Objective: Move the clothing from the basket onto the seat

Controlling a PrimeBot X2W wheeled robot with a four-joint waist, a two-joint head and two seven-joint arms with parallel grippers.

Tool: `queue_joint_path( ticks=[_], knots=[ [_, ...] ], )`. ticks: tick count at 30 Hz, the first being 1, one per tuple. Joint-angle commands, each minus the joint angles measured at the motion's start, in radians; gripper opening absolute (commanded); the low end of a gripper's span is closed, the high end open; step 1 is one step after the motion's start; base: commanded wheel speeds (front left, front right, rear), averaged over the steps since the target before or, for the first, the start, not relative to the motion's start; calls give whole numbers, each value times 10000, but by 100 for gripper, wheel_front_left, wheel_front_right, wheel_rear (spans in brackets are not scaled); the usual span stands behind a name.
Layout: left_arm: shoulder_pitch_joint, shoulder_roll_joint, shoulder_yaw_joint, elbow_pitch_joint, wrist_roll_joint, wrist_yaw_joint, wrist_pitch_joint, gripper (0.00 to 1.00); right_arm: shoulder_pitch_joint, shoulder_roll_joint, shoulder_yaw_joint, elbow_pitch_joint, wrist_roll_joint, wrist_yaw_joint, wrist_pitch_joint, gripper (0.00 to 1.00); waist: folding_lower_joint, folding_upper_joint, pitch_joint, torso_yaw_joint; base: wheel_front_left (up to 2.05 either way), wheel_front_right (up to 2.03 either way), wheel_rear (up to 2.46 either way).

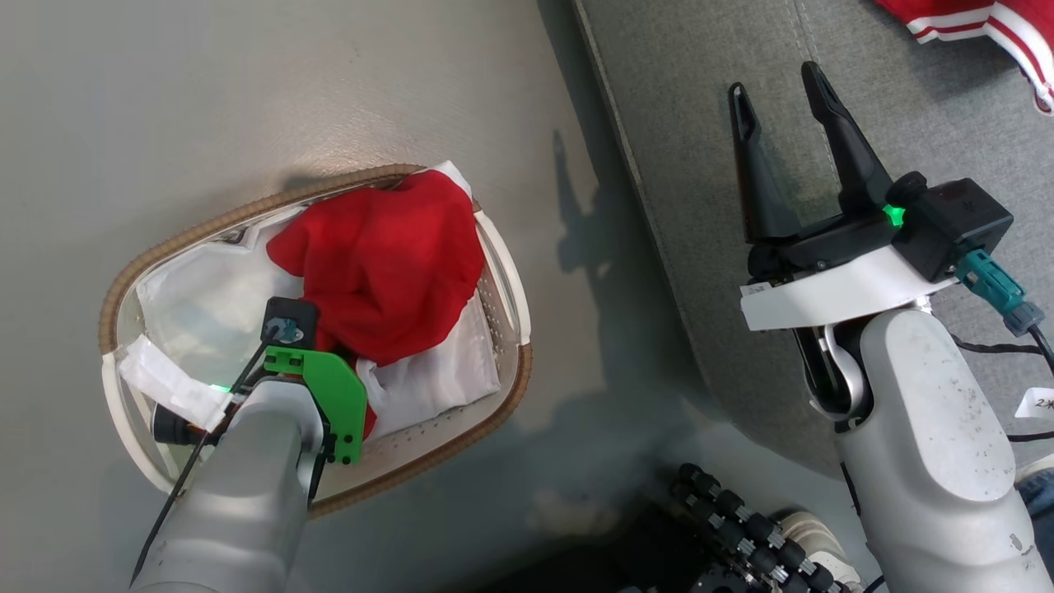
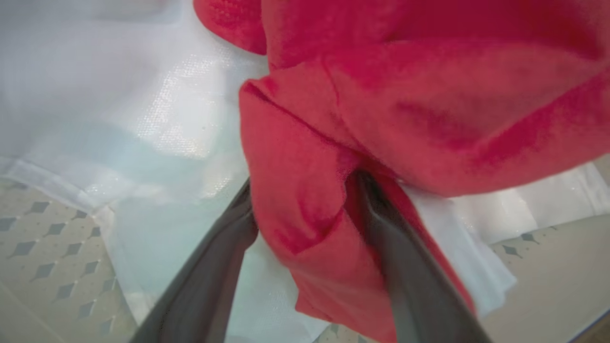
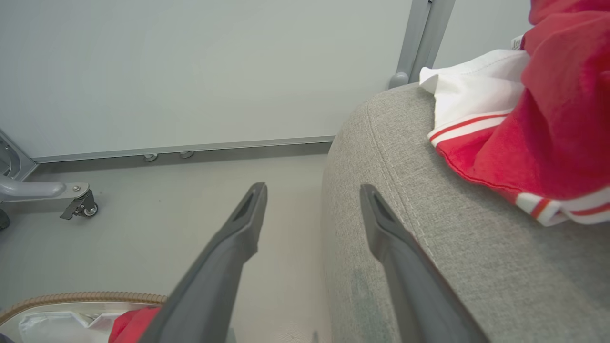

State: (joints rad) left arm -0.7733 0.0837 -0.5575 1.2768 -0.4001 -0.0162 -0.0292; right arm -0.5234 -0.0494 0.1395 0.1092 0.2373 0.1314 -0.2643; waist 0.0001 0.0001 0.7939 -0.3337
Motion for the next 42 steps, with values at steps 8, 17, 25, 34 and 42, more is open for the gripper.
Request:
queue_joint_path(
  ticks=[8,17,25,34,42],
  knots=[
    [-3,-130,-195,6,-104,-319,-587,0,88,-23,-77,221,-107,-14,-2,100,-1,-1,-415,104,0,0,0],
    [368,-291,-557,-290,-189,-776,-1537,0,669,-29,-513,552,-721,-14,-2,100,-1,-1,-1906,822,0,0,0],
    [548,-335,-1025,-1023,-312,-1012,-2175,0,1568,-30,-969,916,-1508,-14,-2,100,-1,-1,-3780,1755,0,0,0],
    [61,-252,-1526,-2193,13,-1112,-2373,0,2700,-33,-1092,1242,-2041,-14,-2,100,-1,-1,-5896,2483,0,0,0],
    [-879,430,-1669,-3741,342,-1144,-2364,0,3388,-30,-911,1439,-2211,-14,-2,100,-1,-1,-7372,2618,0,0,0]
  ],
)
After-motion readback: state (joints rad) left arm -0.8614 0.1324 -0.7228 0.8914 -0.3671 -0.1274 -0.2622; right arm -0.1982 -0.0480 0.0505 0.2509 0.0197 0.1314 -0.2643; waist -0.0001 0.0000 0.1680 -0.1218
